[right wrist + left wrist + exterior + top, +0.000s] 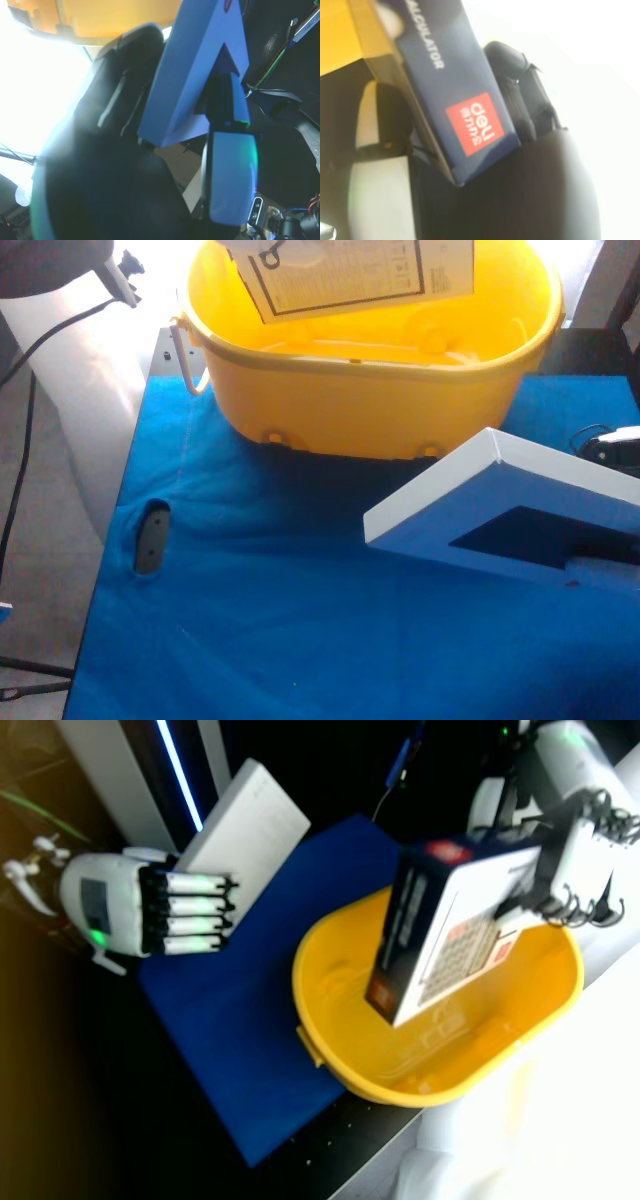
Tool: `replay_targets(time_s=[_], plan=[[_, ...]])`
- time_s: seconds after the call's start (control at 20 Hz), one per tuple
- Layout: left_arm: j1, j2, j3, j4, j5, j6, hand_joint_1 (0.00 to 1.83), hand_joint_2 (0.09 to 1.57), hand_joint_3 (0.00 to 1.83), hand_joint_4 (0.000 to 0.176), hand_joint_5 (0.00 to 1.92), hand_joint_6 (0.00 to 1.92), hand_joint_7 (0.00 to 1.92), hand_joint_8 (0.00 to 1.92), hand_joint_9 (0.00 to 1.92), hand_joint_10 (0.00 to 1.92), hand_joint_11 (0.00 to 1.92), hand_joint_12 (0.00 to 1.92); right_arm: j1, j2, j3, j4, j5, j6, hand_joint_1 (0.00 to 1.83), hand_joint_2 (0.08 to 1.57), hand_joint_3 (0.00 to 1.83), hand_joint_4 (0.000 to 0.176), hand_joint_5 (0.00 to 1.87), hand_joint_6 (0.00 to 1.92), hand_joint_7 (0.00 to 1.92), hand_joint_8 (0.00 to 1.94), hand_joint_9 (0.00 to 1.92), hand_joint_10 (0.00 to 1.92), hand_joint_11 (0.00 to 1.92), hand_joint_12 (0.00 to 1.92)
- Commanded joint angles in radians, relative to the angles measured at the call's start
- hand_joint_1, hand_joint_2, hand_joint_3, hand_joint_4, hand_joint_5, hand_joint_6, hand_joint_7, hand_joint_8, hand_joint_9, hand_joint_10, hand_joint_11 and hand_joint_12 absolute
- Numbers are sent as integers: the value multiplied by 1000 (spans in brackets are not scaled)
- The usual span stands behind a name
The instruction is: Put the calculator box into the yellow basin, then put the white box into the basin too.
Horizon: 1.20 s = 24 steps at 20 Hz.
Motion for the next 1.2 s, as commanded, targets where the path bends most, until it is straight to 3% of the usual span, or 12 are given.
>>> replay_targets(time_s=[0.0,0.05,0.1,0.2,0.25,0.3,0.35,0.65,0.85,0.95,1.0,1.15], plan=[[-11,-5,5,-15,-110,-4,1089,1223,0,0,775,1293,605,1074,403,1246,101,1847,15,1,3,-19,-128,12,1217,1128,0,0,910,1080,1015,1035,917,1079,712,1506],[-10,-8,10,-15,-106,-4,1089,1223,0,0,775,1293,605,1074,403,1246,101,1847,15,1,4,-20,-128,12,1217,1128,0,0,910,1080,1015,1035,917,1079,712,1506],[-10,-12,16,-15,-100,-4,971,1129,0,0,505,933,446,670,240,1022,12,1723,15,2,4,-20,-128,12,1217,1127,0,5,923,1064,1006,1045,918,1078,720,1505],[-8,-16,25,-17,-95,-3,947,1087,0,0,466,705,428,501,195,939,2,1642,16,2,5,-21,-128,12,1219,1124,0,4,932,1047,1011,1042,932,1083,744,1501],[-7,-17,27,-19,-95,-3,879,1030,0,47,440,353,360,133,108,576,0,1336,16,2,5,-21,-128,12,1216,1127,0,11,935,1050,994,1061,919,1086,726,1516],[-7,-18,28,-20,-94,-3,879,1030,0,47,440,353,360,133,108,576,0,1336,16,2,6,-22,-128,12,1216,1127,0,11,935,1050,994,1061,919,1086,726,1516],[-6,-19,31,-24,-94,-3,871,990,0,75,429,134,223,7,79,260,0,1119,16,3,6,-23,-128,12,1222,1119,0,9,951,1026,1015,1033,935,1114,744,1532],[2,-19,37,-42,-100,0,834,965,0,71,348,4,157,2,81,92,0,888,19,6,7,-27,-128,12,1217,1121,0,21,952,1039,1002,1030,905,1061,700,1512],[10,12,21,-70,-137,0,841,977,3,49,359,4,195,5,122,84,0,681,22,28,-2,-43,-128,15,1220,1113,0,21,969,1006,1025,997,917,1001,670,1496],[11,27,22,-107,-132,29,824,1005,9,70,397,14,211,6,110,63,0,532,27,56,-20,-62,-129,15,1199,1146,7,20,910,1079,941,1138,859,1093,641,1598],[12,33,22,-141,-121,73,805,998,2,51,386,6,207,2,101,50,0,573,35,74,-31,-76,-129,15,1341,1115,0,0,966,945,1000,992,912,1186,766,1422],[14,36,40,-165,-99,103,742,990,0,38,379,2,217,3,116,49,0,609,61,117,-50,-97,-134,14,1238,1091,0,7,1039,864,1049,954,1014,852,844,1215]])
